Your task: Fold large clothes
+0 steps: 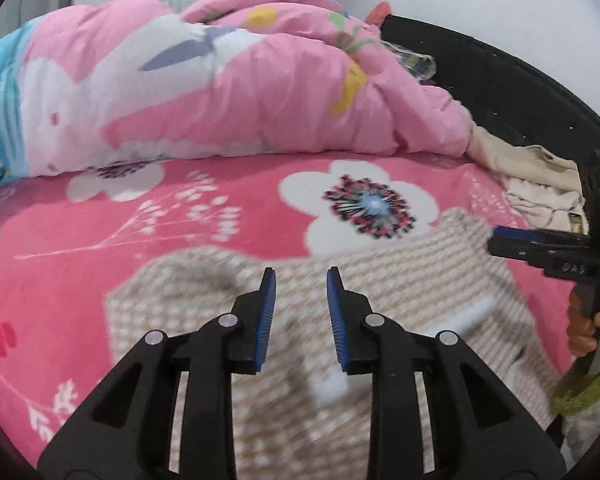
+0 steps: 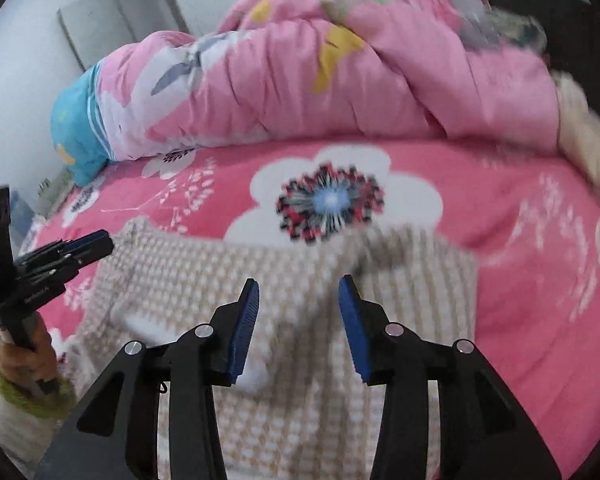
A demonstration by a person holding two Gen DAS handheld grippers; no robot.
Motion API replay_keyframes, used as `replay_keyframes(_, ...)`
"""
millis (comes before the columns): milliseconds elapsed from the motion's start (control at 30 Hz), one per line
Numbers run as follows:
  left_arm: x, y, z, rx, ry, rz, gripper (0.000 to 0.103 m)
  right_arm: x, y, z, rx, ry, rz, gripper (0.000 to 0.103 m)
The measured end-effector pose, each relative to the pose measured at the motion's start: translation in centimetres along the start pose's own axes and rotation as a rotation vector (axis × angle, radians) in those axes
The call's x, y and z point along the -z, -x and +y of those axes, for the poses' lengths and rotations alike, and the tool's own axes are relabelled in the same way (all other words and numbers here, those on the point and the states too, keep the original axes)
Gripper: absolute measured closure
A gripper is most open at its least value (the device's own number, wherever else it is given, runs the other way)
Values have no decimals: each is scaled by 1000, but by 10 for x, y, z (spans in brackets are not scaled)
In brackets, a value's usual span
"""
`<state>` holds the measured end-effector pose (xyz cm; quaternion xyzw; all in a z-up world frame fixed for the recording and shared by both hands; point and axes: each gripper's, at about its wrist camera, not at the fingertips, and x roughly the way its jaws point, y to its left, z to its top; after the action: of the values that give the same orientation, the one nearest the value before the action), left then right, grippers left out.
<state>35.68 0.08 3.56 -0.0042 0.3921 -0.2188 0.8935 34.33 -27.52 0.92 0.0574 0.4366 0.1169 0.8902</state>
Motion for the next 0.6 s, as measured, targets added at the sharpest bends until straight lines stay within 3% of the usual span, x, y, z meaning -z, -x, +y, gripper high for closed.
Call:
replay_keyframes(133, 2, -42, -20, -4, -56, 84, 72, -10, -31, 12, 85, 119, -12, 62)
replay_keyframes(233, 23, -76, -22, -42, -79, 135, 72, -1, -80, 5, 164, 189, 92, 62)
replay_keyframes(333, 28, -74, -21, -33, -64, 107, 71, -4, -90, -13, 102, 125, 121, 58)
replay_keyframes(400, 26, -72, -20, -30, -54, 111, 71, -13, -80, -18, 113, 79, 126, 58)
replay_keyframes(433, 26, -71, -20, -27, -55, 110, 71, -17, -70, -16, 123, 65, 109, 59)
replay_keyframes(600, 30, -69, -17, -11, -48, 93, 71, -29, -47, 16, -21, 82, 41, 59)
